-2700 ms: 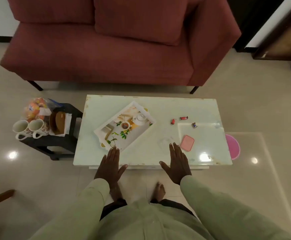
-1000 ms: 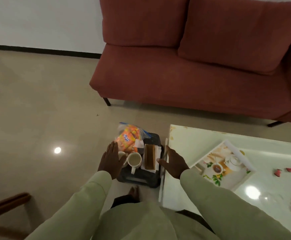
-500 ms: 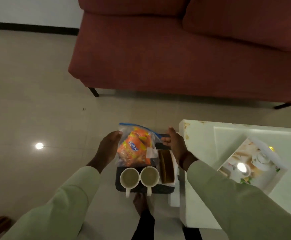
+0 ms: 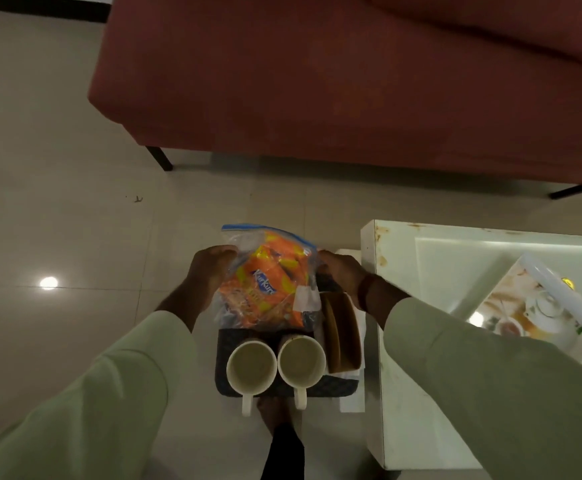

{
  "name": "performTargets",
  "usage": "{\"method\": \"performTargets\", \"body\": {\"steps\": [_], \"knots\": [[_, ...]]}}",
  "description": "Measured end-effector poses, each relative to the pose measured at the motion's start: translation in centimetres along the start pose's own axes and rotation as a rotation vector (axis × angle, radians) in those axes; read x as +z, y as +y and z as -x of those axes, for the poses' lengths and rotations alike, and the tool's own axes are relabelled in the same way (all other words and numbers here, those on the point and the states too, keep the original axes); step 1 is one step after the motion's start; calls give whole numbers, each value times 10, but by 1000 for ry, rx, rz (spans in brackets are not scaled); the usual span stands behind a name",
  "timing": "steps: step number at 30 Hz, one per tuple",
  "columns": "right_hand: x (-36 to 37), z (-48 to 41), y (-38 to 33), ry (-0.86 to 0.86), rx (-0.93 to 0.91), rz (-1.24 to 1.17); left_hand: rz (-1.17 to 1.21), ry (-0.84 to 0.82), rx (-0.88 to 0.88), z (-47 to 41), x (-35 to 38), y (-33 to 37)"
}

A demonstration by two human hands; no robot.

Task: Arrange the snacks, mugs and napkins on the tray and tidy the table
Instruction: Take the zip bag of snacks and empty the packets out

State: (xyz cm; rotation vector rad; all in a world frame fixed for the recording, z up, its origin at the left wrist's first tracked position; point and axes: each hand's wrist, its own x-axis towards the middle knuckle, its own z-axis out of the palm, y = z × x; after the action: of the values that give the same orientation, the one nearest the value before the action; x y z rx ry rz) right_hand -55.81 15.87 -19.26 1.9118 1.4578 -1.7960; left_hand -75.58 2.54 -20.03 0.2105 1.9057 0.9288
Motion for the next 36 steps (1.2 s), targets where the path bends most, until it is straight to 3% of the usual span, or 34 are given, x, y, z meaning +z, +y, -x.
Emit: {"method": "performTargets", "body": {"steps": [5, 9, 13, 20, 23, 26, 31, 36], "knots": [[1, 14, -21, -24, -108, -117, 223, 129, 58, 9, -10, 16], [-2, 51, -41, -17, -228, -372, 215, 259, 154, 36, -26, 43], [-20, 116, -56, 58, -358, -576, 169, 232, 329, 100, -42, 80], [-103, 251, -35, 52, -549, -716, 186, -9, 582, 258, -34, 129], [-151, 302, -10, 120, -596, -719, 283, -161, 586, 320, -9, 135], [-194, 338, 25, 176, -610, -736, 462, -244, 456, 375, 28, 141], [-264, 373, 88, 238, -638, -729, 189, -570, 387, 438, 110, 138], [-331, 392, 134, 280, -659, -702, -136, -640, 379, 488, 200, 140]]}}
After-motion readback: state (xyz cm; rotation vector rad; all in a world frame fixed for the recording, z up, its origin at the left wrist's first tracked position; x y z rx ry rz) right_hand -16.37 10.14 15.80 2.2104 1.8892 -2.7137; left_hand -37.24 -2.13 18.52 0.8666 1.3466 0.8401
